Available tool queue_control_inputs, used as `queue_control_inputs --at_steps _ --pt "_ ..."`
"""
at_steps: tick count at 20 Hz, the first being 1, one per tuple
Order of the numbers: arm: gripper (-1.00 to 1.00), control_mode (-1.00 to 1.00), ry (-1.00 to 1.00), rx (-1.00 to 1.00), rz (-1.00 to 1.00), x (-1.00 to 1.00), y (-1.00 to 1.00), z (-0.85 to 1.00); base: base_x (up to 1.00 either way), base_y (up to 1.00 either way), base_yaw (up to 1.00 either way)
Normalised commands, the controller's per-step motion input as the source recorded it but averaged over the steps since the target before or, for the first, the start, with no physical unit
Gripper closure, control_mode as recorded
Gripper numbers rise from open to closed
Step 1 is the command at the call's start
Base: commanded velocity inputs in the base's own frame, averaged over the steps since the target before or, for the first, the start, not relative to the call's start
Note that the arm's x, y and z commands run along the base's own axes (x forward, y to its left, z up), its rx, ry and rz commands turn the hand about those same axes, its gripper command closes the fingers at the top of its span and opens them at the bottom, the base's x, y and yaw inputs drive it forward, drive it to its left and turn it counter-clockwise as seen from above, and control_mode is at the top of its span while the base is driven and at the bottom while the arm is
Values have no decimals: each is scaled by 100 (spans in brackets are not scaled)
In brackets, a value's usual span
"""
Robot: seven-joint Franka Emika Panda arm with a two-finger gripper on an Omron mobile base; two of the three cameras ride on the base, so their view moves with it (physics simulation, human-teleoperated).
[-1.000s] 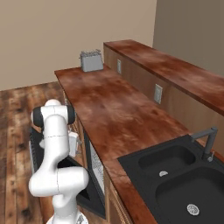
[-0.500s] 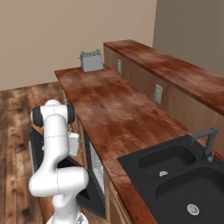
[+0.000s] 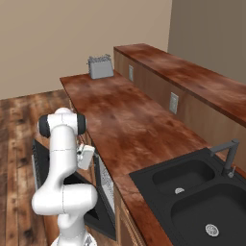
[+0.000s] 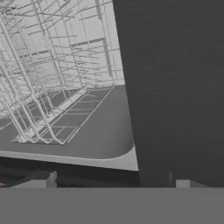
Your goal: Open the dishwasher door and pull out the top rack.
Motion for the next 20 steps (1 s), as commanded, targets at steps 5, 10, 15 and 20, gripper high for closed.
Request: queue_control_inputs --at_steps 5,10,15,20 --pt "-100 -100 3 12 2 20 -1 -45 0 0 0" --pt "-100 -100 6 10 1 27 0 -38 0 0 0" --pt "-100 -100 2 8 3 27 -2 -38 0 0 0" --pt "-100 -100 0 0 1 35 0 -39 0 0 0"
